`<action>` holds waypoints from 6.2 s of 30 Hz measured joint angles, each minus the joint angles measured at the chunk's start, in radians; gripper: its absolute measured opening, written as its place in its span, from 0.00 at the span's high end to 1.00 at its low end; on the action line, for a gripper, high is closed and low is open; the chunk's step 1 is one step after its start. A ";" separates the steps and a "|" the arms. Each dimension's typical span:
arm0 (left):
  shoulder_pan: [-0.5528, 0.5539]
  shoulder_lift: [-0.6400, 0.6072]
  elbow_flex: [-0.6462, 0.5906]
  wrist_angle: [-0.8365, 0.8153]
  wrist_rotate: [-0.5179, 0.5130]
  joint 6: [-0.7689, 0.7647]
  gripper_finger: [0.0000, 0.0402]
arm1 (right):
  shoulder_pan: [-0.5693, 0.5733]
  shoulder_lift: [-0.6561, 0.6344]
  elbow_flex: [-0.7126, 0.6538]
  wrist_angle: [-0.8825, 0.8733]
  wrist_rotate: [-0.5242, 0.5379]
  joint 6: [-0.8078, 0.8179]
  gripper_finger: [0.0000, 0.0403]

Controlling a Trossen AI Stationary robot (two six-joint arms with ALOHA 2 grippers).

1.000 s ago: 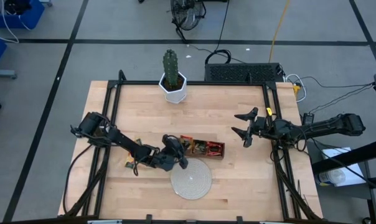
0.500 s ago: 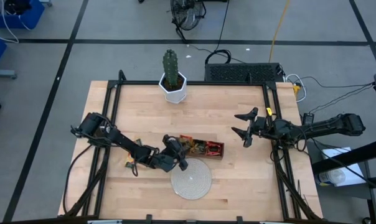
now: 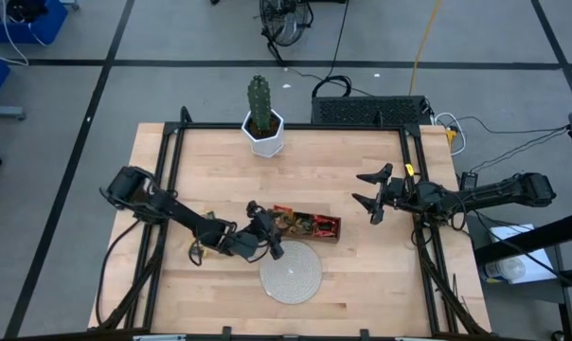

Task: Pick & Place Tea
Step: Put the yellow tea bag into the left section of the wooden organizer

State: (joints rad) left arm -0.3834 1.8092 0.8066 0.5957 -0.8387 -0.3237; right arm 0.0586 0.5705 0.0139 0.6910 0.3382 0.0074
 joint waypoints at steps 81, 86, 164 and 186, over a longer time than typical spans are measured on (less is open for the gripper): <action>0.238 0.120 0.411 -1.062 0.693 0.206 1.00 | 0.000 0.007 0.000 0.000 0.000 0.000 0.31; 0.224 0.103 0.412 -1.069 0.659 0.202 0.98 | 0.000 0.007 0.000 0.000 0.000 0.000 0.31; 0.246 -0.748 -0.334 -1.463 0.764 -0.284 0.37 | 0.000 0.011 0.000 0.000 0.000 0.000 0.30; 0.237 -0.621 -0.380 -1.323 0.739 -0.198 0.37 | 0.000 0.011 0.000 0.000 0.000 0.000 0.31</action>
State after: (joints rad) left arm -0.1463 1.1886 0.4270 -0.7274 -0.0997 -0.5216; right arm 0.0589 0.5819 0.0139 0.6910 0.3386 0.0078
